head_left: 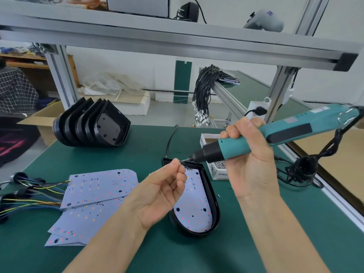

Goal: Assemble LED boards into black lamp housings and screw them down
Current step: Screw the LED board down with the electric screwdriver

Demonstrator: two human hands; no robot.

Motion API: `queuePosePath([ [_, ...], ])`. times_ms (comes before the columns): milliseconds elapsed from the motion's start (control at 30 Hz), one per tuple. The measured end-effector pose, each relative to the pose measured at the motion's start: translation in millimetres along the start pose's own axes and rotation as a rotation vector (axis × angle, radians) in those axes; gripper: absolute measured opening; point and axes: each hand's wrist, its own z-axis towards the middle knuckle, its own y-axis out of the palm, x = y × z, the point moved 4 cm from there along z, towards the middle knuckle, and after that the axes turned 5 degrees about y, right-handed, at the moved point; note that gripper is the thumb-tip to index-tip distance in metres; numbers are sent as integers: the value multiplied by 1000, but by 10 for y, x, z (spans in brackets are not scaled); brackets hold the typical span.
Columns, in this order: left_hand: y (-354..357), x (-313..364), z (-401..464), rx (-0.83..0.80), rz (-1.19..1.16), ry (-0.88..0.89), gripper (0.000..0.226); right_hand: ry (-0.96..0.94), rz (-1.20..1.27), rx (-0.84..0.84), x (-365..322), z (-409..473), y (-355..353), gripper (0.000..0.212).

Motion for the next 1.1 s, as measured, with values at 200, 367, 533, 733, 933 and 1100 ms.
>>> queuePosePath([
  [200,9,-9,0,-18,-5,2,6,4,5,-15,-38,-2,-2,29],
  [367,22,4,-5,-40,-1,16,7,16,7,-19,-38,-5,-5,31],
  [533,2,20,5,-87,92,74,9,31,3,-31,-36,-1,-11,28],
  [733,-26,133,58,-111,398,215,11,55,-12,-18,7,17,-48,27],
  [933,-87,134,103,-72,408,188,12,56,36,85,141,-21,-183,30],
  [1100,-118,110,144,-16,341,174,10,34,72,121,183,-43,-232,29],
])
